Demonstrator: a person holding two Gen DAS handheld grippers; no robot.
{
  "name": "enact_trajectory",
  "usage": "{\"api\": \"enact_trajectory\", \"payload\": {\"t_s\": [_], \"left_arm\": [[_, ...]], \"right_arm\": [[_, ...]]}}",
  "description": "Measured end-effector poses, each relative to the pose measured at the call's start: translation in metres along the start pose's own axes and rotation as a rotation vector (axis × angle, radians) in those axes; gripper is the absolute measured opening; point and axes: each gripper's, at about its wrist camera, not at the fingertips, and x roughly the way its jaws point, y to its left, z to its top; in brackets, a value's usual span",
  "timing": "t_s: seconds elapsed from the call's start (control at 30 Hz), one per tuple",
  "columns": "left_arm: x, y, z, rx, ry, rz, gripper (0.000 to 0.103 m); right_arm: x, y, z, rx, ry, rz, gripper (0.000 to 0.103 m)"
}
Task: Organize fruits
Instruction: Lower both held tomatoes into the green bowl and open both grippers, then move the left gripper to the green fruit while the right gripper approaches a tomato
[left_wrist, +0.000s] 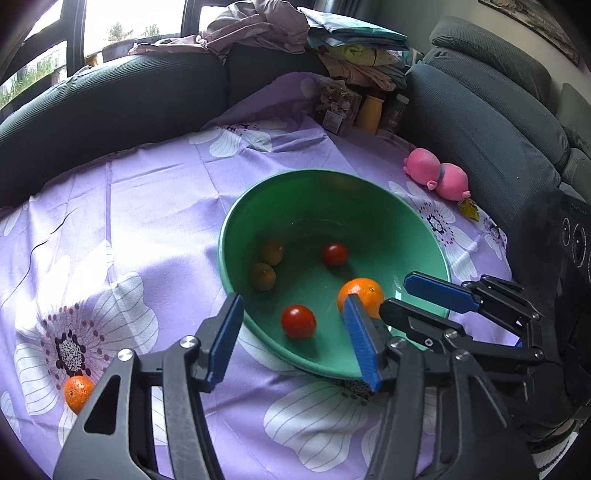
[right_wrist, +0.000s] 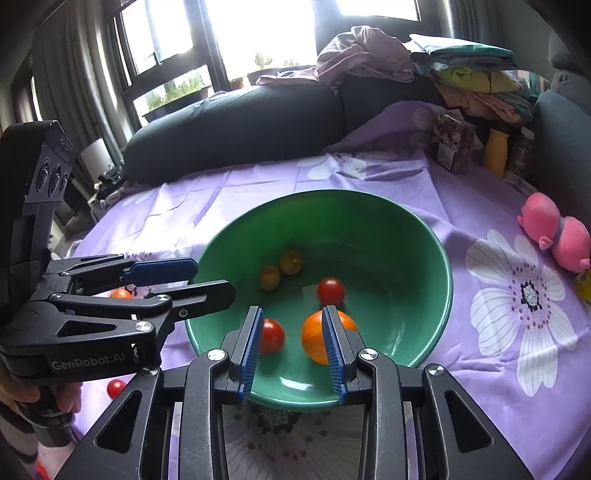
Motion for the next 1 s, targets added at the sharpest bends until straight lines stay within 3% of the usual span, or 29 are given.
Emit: {"api": "enact_trajectory", "payload": {"t_s": [0.23, 0.53, 0.6, 0.7, 1.0], "left_arm": [[-0.026, 0.014, -0.011, -0.032, -0.028, 0.04, 0.069], [-0.064, 0.04, -0.045, -0.122, -0.046, 0.094, 0.076], [-0.072, 0.046, -0.055, -0.138, -0.046, 0.102, 0.082], [-0.083, 0.055, -0.069, -0.165, -0.046, 0.124, 0.083], [-0.106, 0.086, -0.108, -0.256, -0.027, 0.16, 0.083]], "right_arm": [[-0.013, 0.016, -0.001, -0.056, -0.019, -0.01, 0.033], [-0.026, 0.054, -0.009, -0.146, -0.013, 0.048, 0.036], [-0.028, 0.063, -0.011, -0.168, -0.009, 0.061, 0.036], [-0.03, 0.078, -0.014, -0.205, -0.005, 0.08, 0.042], [-0.019, 0.108, -0.027, -0.271, 0.08, 0.166, 0.044]]}}
